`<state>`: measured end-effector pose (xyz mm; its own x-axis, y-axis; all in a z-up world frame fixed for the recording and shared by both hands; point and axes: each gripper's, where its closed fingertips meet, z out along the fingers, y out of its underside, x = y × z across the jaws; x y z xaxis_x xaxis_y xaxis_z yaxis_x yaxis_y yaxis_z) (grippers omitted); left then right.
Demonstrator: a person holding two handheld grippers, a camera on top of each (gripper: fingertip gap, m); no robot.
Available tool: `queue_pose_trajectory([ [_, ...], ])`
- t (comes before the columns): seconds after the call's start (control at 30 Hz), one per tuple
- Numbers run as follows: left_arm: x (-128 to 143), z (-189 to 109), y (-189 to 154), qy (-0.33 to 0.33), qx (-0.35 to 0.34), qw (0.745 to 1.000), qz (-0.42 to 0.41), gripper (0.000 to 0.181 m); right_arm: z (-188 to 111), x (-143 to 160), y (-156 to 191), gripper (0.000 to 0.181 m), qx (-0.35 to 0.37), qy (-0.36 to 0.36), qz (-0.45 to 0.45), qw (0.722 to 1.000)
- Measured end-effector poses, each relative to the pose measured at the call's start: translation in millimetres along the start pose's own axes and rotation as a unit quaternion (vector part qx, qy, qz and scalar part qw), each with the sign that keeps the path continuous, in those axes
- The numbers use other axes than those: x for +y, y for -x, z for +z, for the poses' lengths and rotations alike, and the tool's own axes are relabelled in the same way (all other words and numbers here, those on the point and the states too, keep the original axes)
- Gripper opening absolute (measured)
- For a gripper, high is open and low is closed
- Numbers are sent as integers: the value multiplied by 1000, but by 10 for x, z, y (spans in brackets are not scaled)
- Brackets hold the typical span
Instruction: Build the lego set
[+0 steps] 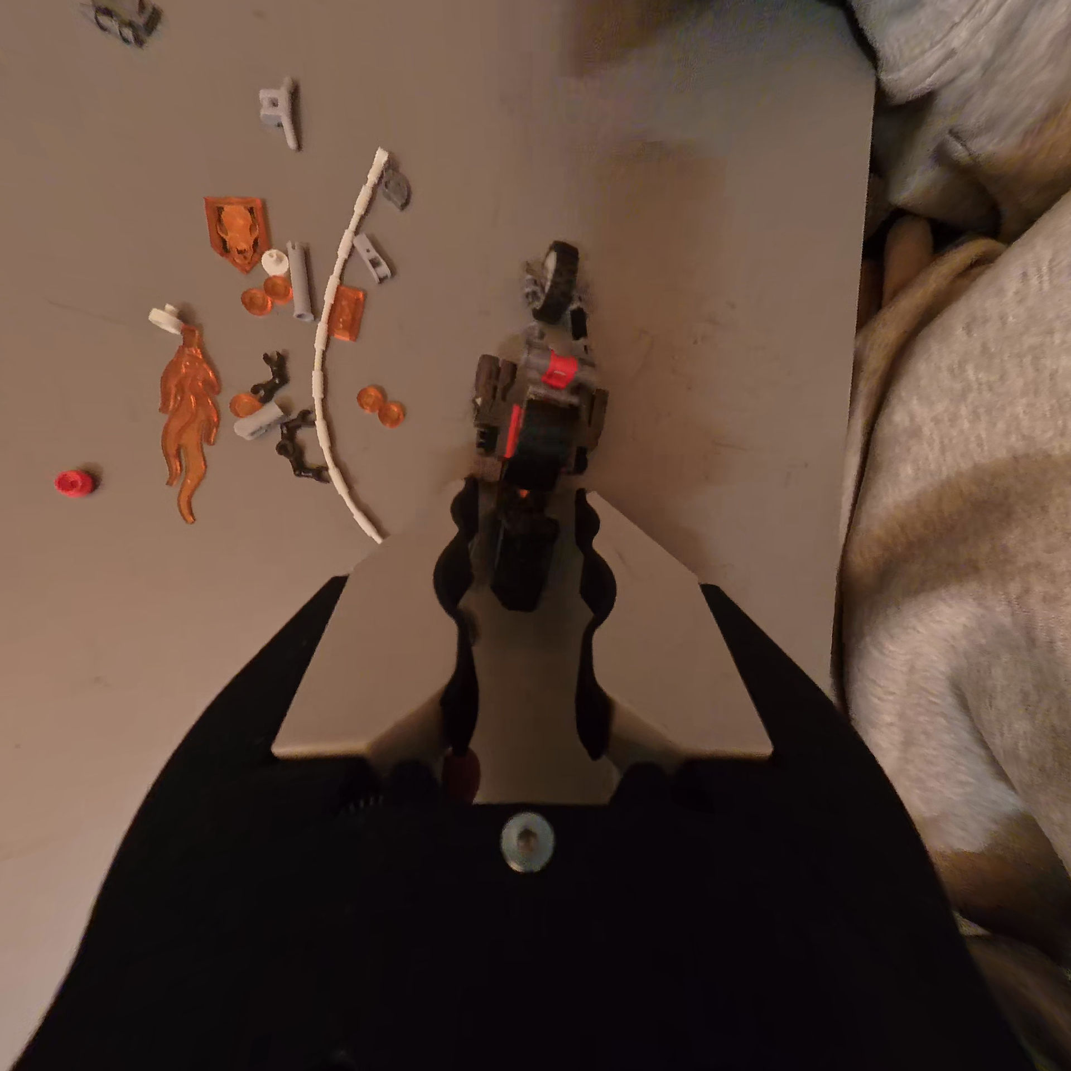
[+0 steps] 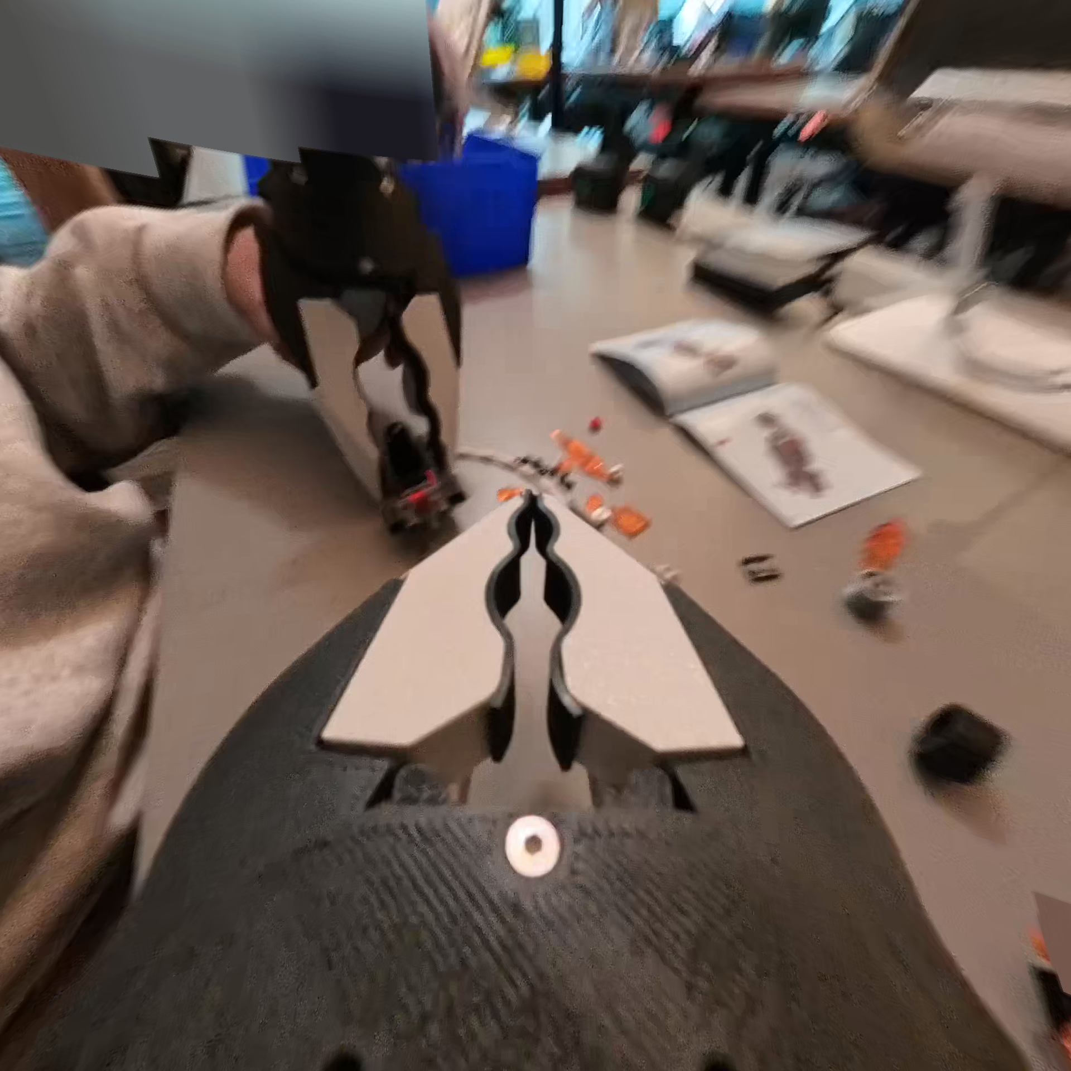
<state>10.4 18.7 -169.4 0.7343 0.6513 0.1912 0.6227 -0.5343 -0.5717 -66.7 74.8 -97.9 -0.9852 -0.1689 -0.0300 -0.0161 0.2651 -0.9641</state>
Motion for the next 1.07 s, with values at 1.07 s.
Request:
queue_pose_trajectory([
  [1.07, -313, -984, 626, -363, -22, 929, -73, 21, -46, -10, -316, 0, 131, -4, -55, 990],
])
